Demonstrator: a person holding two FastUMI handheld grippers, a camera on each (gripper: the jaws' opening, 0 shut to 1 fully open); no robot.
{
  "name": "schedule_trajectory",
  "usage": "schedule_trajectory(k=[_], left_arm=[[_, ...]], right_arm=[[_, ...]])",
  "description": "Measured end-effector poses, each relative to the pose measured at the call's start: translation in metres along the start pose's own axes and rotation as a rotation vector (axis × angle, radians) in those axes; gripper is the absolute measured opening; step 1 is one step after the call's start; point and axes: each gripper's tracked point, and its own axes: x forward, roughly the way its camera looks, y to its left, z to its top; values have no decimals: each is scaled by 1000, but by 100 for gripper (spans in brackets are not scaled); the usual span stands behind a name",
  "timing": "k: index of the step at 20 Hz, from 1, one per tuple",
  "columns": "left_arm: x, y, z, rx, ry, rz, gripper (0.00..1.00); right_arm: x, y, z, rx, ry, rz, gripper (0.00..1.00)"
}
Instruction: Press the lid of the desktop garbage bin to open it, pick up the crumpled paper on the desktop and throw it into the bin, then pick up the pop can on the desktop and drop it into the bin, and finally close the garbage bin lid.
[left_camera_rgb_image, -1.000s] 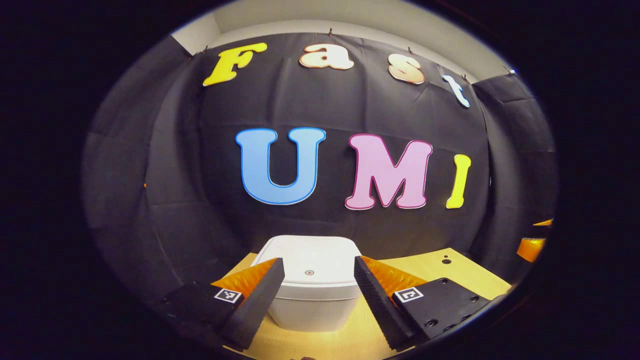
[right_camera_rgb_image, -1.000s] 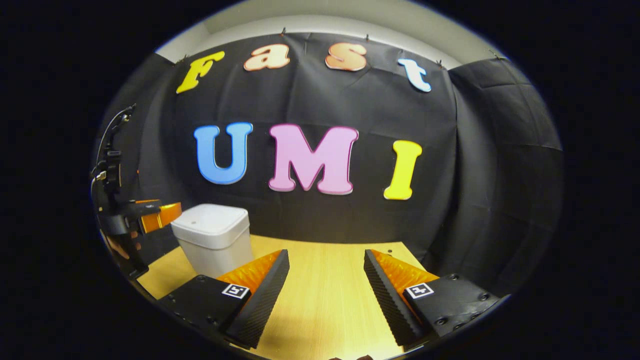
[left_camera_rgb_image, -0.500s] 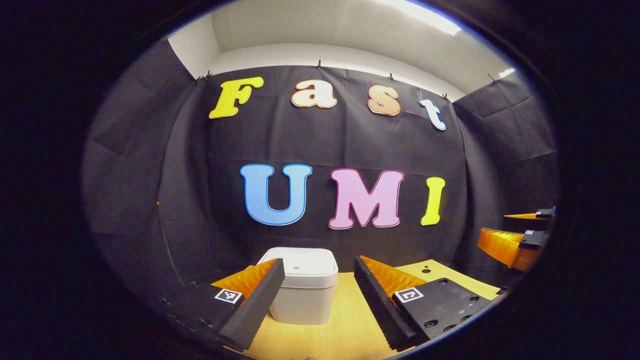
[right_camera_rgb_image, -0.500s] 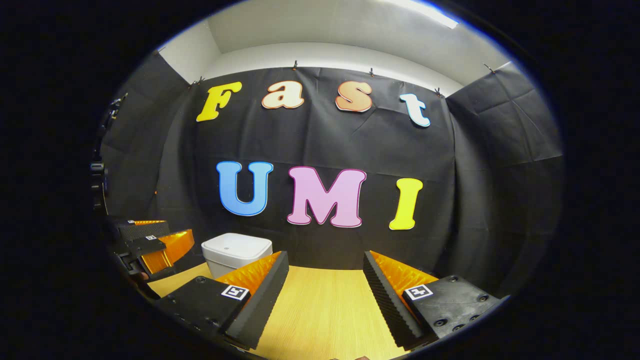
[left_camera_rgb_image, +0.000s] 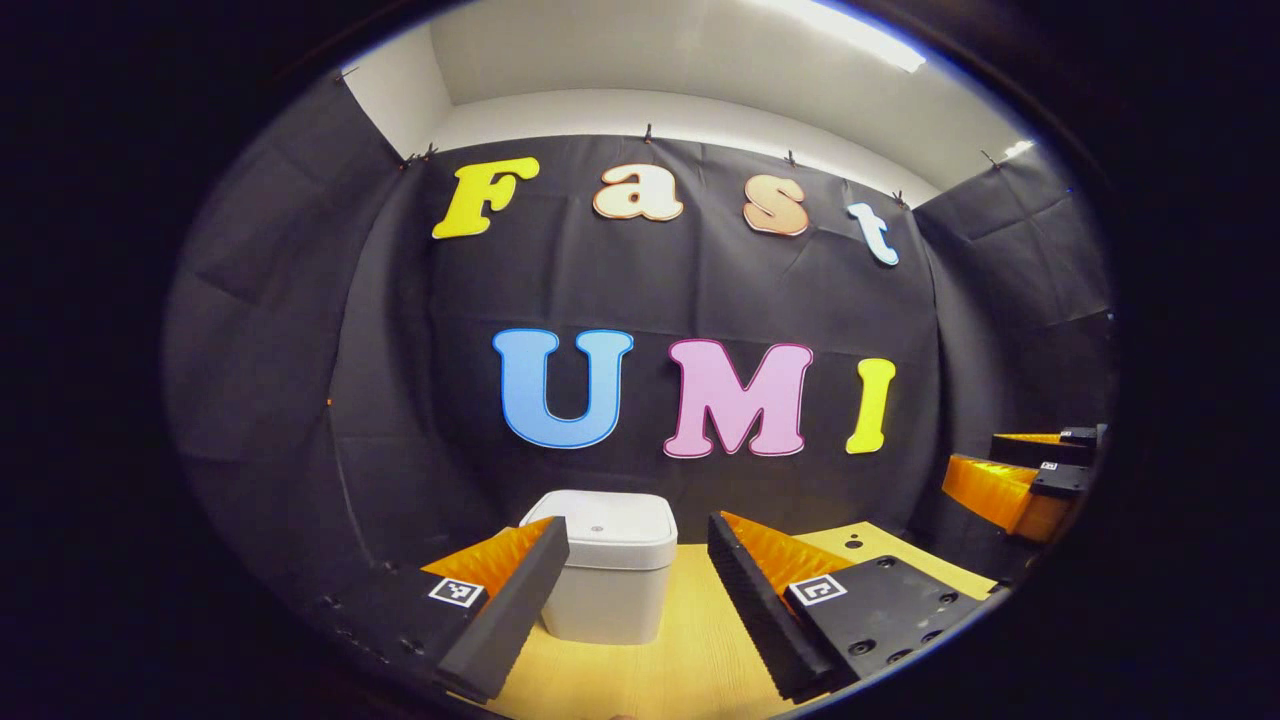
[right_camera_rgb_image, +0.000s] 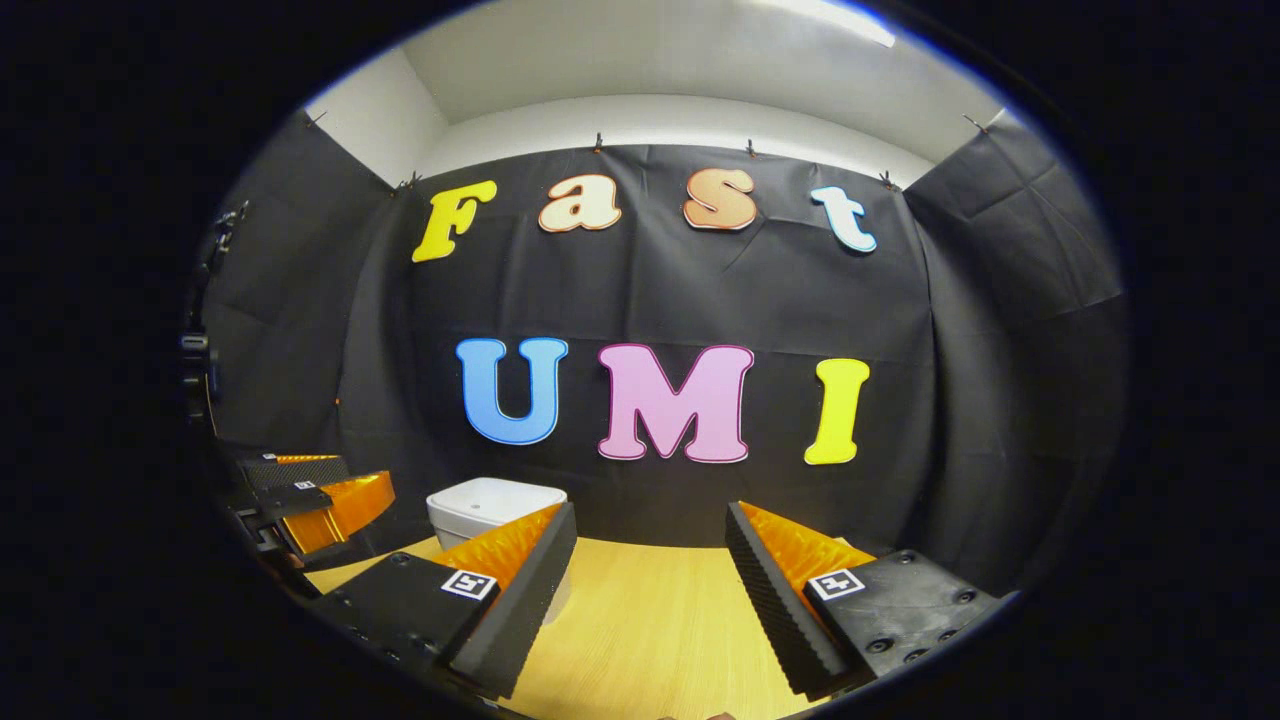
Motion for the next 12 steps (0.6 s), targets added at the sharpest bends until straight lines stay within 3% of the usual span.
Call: schedule_trajectory(k=[6,7,8,12], left_arm=[[5,-3,14,0,-45,-7,95],[6,-5,14,1,-46,-19,95],[6,-5,14,2,-45,-31,95],[12,1,8,2,-41,-36,95]], right_arm=[[0,-13,2,-20,-32,-29,96],[1,-13,0,-19,-27,-34,100],[2,-13,0,-23,-27,-42,96],[4,-8,3,-44,-45,-61,96]])
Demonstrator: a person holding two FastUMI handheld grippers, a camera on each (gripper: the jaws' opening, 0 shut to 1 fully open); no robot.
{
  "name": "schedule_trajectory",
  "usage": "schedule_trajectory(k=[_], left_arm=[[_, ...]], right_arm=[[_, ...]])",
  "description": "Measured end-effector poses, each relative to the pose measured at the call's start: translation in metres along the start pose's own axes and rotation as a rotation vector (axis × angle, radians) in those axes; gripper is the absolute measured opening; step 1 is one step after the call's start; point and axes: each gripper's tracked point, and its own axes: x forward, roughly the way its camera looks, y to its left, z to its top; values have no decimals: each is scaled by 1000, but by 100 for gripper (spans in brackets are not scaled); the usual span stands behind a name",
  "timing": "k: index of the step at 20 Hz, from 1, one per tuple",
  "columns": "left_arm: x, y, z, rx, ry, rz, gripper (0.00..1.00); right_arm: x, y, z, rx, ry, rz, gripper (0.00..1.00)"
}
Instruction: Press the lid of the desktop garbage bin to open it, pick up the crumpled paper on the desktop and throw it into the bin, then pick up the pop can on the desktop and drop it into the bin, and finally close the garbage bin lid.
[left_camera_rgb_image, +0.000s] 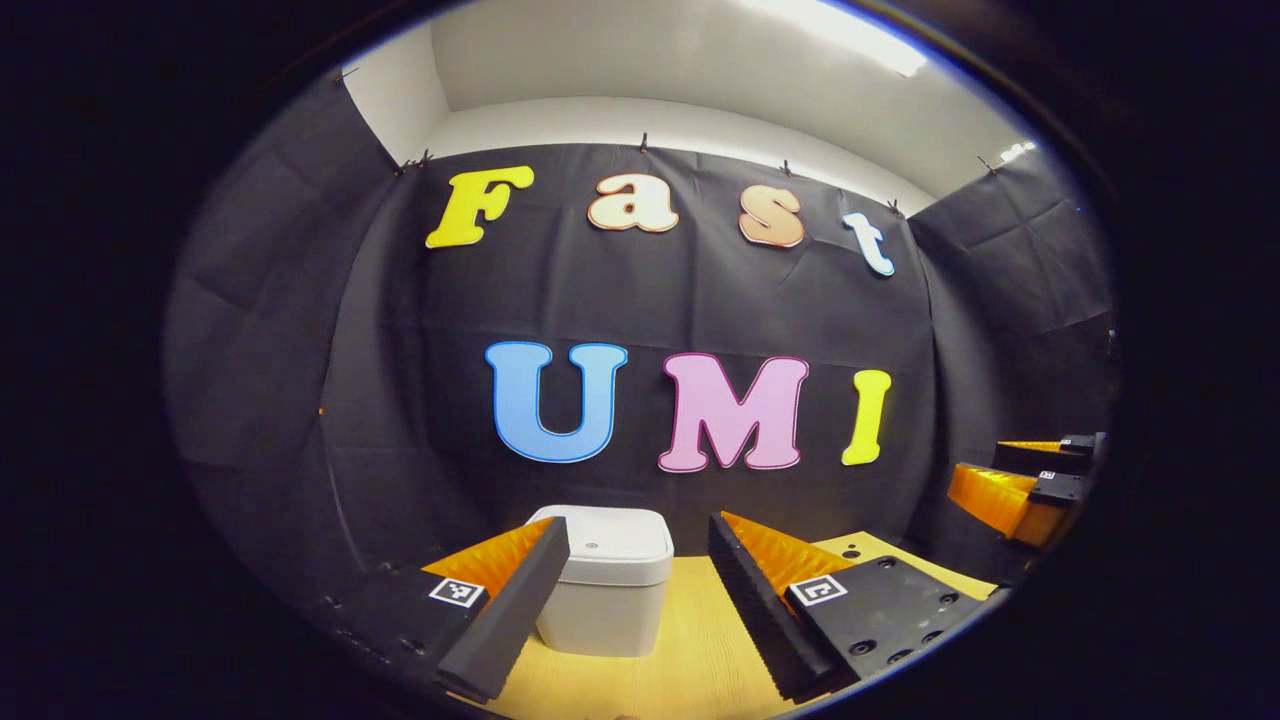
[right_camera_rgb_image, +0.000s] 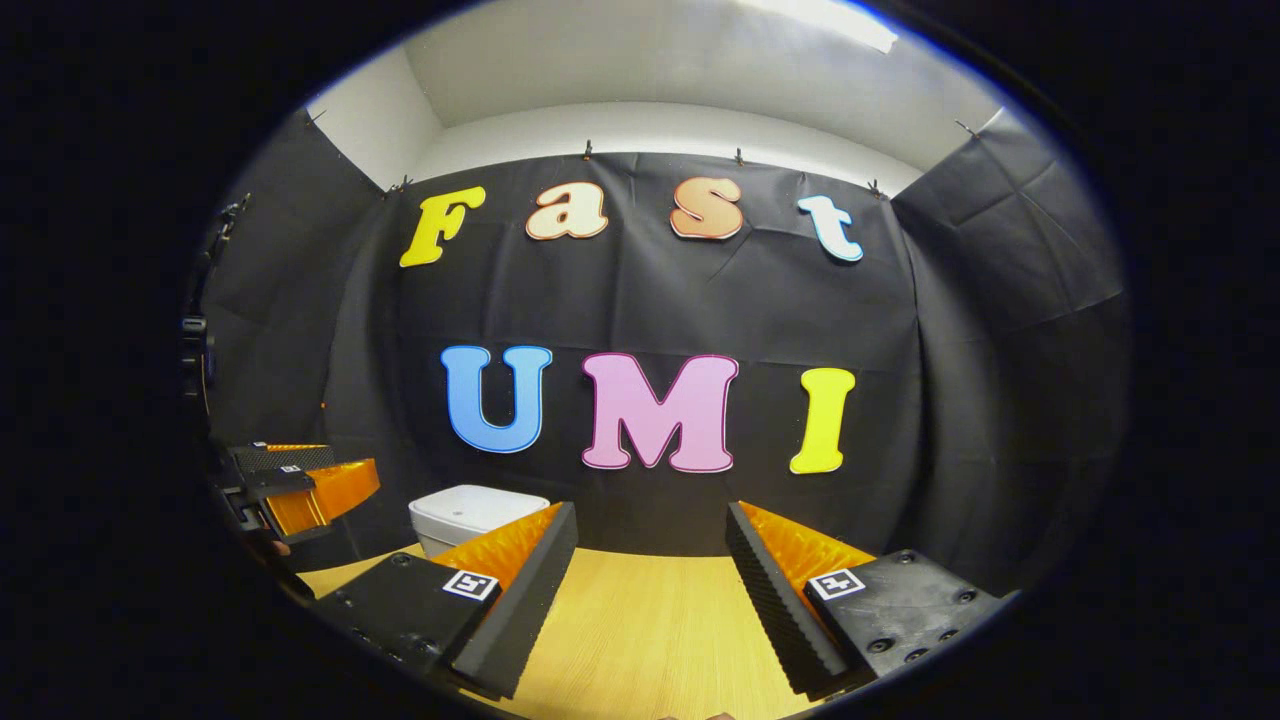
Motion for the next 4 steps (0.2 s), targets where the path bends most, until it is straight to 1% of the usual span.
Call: schedule_trajectory(k=[1,4], left_arm=[[0,5,-1,-5,-2,11,95],[2,5,-6,-26,3,8,95]], right_arm=[[0,3,-1,-4,2,-1,96],[-1,7,-4,-12,10,-5,96]])
